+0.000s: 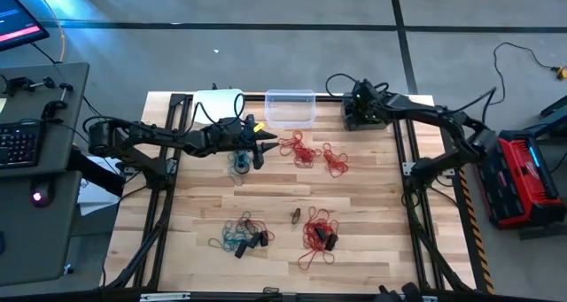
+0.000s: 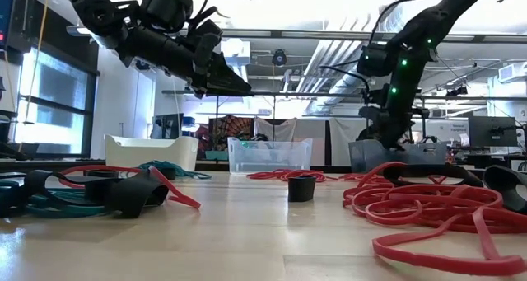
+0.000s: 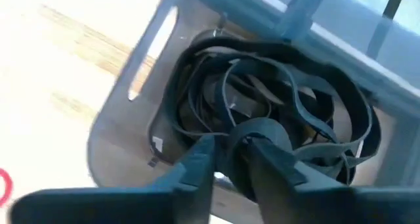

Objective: Sort rubber bands into baskets
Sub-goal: Put the black rubber band into the black bin

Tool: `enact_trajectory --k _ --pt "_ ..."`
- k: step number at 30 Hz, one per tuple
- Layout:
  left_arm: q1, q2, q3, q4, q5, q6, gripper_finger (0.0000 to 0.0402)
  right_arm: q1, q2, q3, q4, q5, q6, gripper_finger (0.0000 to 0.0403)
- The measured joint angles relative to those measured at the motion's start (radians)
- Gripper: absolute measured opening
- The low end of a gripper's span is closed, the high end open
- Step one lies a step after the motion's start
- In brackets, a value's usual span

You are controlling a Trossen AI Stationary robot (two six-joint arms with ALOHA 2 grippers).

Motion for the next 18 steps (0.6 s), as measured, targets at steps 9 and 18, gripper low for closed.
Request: enact_trajectory --k 9,18 --pt "0.000 0.000 0.000 -0.002 0.000 0.018 0.0120 0.000 -0.070 0.000 -0.035 0.009 -0.005 0.0148" --pt "0.000 0.000 0.000 -0.037 -0.002 0.020 0.0120 0.000 -0.096 0.000 -0.041 0.017 -0.028 0.0026"
